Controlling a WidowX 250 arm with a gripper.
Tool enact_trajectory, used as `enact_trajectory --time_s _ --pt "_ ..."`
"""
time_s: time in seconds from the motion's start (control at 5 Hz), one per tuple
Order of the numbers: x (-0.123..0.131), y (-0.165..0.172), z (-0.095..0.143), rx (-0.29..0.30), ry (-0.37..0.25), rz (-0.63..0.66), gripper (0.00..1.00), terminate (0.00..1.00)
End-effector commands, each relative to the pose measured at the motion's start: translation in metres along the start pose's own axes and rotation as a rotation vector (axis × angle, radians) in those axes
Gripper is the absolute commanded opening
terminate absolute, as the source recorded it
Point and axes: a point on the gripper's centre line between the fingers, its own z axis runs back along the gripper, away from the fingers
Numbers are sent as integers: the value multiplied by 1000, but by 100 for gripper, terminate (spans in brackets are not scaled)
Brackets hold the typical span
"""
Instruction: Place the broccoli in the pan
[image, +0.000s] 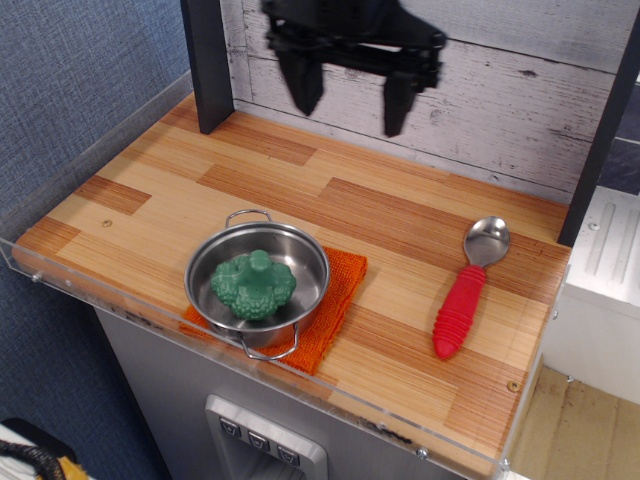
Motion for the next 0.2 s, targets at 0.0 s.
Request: enact_trajectory --time_s 0.0 --pt "-5 -2 19 -5 -35 4 100 100"
